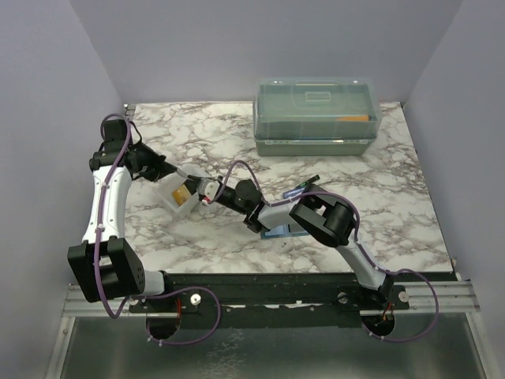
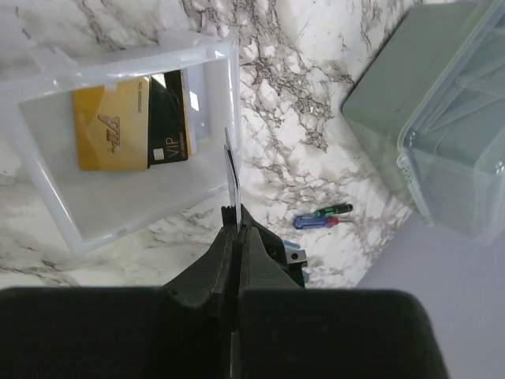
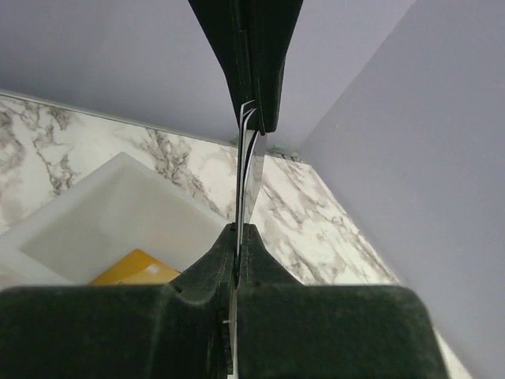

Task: Put the credit cards into the card holder
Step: Place the credit card in the storage box.

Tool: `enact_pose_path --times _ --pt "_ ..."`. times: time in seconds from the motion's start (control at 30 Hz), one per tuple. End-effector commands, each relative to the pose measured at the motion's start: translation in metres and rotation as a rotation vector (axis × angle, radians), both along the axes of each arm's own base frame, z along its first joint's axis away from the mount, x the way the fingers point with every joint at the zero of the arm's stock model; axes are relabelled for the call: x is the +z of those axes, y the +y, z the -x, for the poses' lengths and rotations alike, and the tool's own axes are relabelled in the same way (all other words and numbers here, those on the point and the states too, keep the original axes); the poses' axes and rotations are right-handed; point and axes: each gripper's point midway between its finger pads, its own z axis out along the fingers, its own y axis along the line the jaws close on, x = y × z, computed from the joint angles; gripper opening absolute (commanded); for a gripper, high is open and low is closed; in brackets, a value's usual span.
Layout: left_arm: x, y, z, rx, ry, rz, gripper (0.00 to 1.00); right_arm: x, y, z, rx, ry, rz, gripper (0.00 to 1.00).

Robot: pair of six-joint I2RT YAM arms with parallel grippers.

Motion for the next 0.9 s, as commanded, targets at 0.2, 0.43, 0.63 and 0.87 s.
enact_pose_path --times 0.2,0.43,0.63,0.87 --pt "-0.012 0.006 0.012 0.344 0.222 0.148 0.00 0.004 0.004 0.036 0.163 0.236 -0.085 0.09" --pt "-0.023 0.002 0.016 0.352 0.304 0.172 0.00 0.003 0.002 0.037 0.172 0.281 -0.106 0.14" --pt "-0.031 0.005 0.019 0.365 0.325 0.157 0.00 -0.006 0.002 0.039 0.172 0.275 -0.077 0.21" --pt "-0.030 0.003 0.018 0.355 0.319 0.163 0.00 -0.006 -0.004 0.033 0.129 0.255 -0.084 0.01"
